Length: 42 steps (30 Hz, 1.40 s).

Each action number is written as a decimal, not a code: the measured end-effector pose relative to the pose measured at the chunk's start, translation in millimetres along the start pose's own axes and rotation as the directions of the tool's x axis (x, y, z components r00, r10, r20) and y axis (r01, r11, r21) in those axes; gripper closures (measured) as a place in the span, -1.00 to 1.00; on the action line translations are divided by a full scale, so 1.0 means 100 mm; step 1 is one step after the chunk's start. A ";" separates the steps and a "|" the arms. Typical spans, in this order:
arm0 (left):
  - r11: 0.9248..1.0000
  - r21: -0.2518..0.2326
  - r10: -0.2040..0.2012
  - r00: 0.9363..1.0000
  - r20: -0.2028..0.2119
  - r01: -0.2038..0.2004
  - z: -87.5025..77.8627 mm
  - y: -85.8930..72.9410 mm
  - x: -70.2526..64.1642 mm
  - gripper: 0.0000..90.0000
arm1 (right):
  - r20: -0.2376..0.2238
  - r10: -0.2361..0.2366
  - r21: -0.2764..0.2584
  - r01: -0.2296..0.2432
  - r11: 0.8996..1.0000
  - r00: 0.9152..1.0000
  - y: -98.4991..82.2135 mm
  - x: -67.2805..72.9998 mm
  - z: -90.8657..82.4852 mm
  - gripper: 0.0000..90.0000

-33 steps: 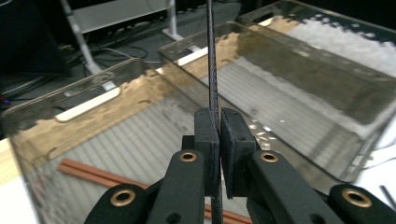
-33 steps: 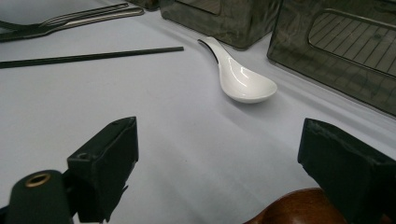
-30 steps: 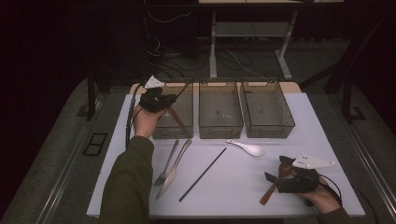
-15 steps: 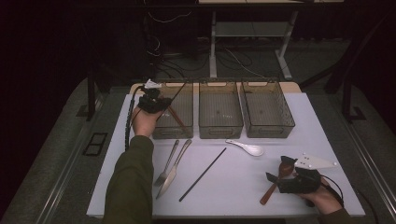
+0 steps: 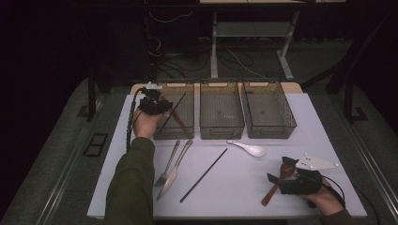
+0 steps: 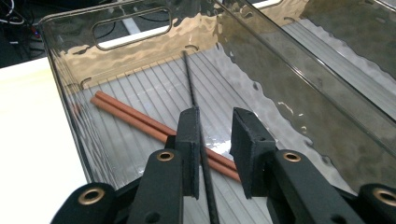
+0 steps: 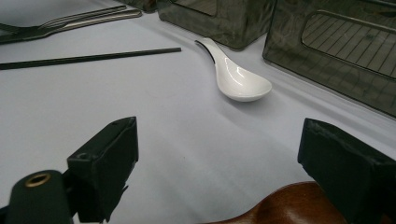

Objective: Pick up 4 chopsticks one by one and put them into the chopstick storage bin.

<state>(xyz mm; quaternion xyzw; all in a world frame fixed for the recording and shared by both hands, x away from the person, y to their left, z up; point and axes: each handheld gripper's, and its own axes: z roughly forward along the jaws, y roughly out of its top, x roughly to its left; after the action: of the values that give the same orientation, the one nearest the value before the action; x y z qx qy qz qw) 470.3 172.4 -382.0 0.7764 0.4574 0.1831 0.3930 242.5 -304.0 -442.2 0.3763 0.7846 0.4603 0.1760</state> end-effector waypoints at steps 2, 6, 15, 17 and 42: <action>1.000 -0.009 0.002 1.000 0.004 -0.002 -0.02 0.01 -0.02 0.52 | 0.000 -0.004 -0.002 0.004 1.000 1.000 0.00 0.00 0.00 -0.74; 1.000 -0.017 0.018 1.000 0.014 -0.018 -0.08 0.04 -0.06 0.41 | 0.001 -0.001 0.002 0.001 1.000 1.000 0.00 0.00 0.00 -0.74; 0.998 -0.042 0.057 0.995 0.086 -0.053 -0.29 0.07 -0.26 0.07 | 0.002 0.002 0.000 -0.002 1.000 1.000 0.00 0.00 0.00 -0.74; 0.997 -0.045 0.072 0.992 0.103 -0.067 -0.34 0.06 -0.32 0.02 | 0.002 0.001 -0.001 -0.001 1.000 1.000 0.00 0.00 0.00 -0.74; 0.982 -0.112 0.177 0.958 0.227 -0.154 -0.75 -0.39 -1.02 -0.30 | -0.001 0.010 0.006 -0.010 1.000 1.000 0.00 0.01 0.00 -0.74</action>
<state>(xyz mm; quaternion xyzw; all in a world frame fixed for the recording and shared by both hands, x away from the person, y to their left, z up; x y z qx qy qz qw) 347.8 129.4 -358.5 0.8090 0.3318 0.1429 0.4637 241.7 -303.1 -442.0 0.3805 0.7842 0.4589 0.1721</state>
